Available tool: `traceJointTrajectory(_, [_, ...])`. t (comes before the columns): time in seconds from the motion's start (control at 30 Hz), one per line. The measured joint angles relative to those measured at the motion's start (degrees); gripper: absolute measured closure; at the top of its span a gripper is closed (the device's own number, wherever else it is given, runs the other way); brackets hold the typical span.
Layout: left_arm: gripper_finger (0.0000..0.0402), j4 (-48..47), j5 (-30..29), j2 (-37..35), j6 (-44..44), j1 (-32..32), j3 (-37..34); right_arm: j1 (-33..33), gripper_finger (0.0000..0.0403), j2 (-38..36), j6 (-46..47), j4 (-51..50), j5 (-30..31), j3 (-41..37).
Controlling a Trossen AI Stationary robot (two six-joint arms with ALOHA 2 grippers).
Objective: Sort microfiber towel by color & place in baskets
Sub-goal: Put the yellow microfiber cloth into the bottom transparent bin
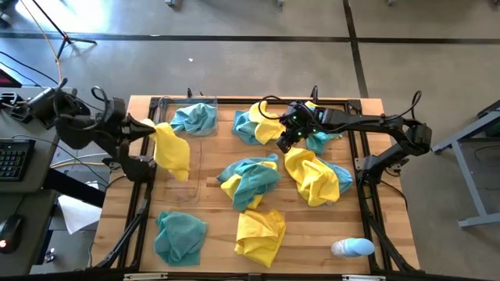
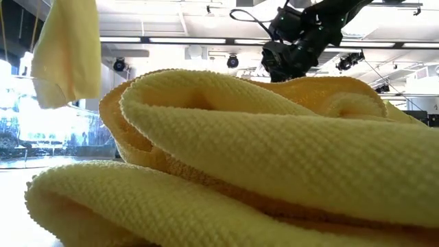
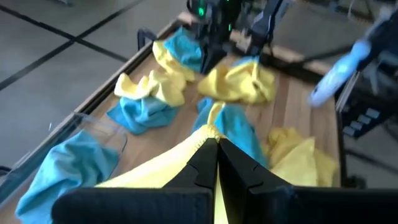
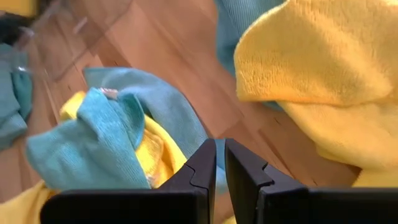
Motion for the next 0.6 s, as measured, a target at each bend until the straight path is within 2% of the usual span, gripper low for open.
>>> traceJointTrajectory(0.17, [0.0401, -0.05, 4.07, -1.91, 1.02, 1.72, -8.91, 0.0, 0.0373, 0.0, 1.98, 1.7, 0.04, 0.0])
traceJointTrajectory(0.37, [0.0401, 0.8, 7.91, -2.29, -2.28, 2.95, -20.28, 0.0, 0.0373, 0.0, 1.99, 2.03, 0.13, 0.0])
traceJointTrajectory(0.6, [0.0401, 12.36, 13.55, -0.83, 1.5, 5.77, -32.24, 0.0, 0.0373, 0.0, 1.99, 2.66, 0.13, 0.0])
